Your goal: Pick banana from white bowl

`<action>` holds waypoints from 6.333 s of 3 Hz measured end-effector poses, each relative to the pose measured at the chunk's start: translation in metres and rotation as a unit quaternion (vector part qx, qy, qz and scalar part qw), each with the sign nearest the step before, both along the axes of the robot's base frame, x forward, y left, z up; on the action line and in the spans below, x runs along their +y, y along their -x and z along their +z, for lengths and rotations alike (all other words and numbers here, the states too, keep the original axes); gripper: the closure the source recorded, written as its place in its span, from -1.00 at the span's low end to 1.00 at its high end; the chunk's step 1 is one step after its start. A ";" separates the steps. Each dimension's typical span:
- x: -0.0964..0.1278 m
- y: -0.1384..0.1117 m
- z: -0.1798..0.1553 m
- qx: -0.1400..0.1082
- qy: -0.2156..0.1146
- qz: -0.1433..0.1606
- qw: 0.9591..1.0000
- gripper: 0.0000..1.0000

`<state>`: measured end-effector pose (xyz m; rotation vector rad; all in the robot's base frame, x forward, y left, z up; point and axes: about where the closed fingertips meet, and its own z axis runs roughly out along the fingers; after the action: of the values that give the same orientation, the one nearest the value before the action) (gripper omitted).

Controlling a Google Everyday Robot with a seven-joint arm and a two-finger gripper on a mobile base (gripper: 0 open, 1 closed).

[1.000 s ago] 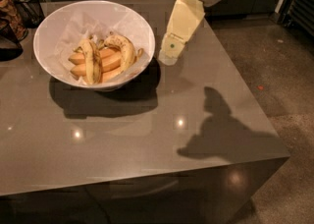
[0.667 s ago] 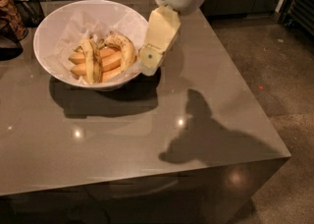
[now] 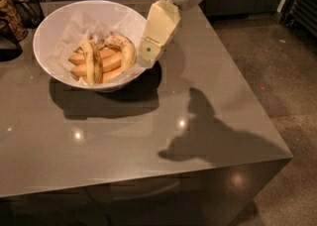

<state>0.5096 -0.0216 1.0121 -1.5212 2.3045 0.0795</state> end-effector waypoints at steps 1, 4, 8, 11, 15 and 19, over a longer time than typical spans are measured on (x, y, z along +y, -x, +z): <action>0.022 -0.011 0.005 0.011 -0.026 -0.001 1.000 -1.00; 0.062 -0.037 0.002 0.056 -0.052 -0.017 0.997 -1.00; 0.096 -0.065 -0.007 0.098 -0.079 -0.076 0.989 -0.98; 0.094 -0.078 -0.030 0.119 -0.063 -0.104 0.985 -0.48; 0.095 -0.097 -0.052 0.138 -0.049 -0.117 0.982 -0.38; 0.095 -0.102 -0.076 0.159 -0.032 -0.125 0.979 -0.30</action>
Offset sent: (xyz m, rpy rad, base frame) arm 0.0275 0.0557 -0.0002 0.0676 0.1404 -0.0223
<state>0.6116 0.0734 0.9357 -1.2484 2.6960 0.3503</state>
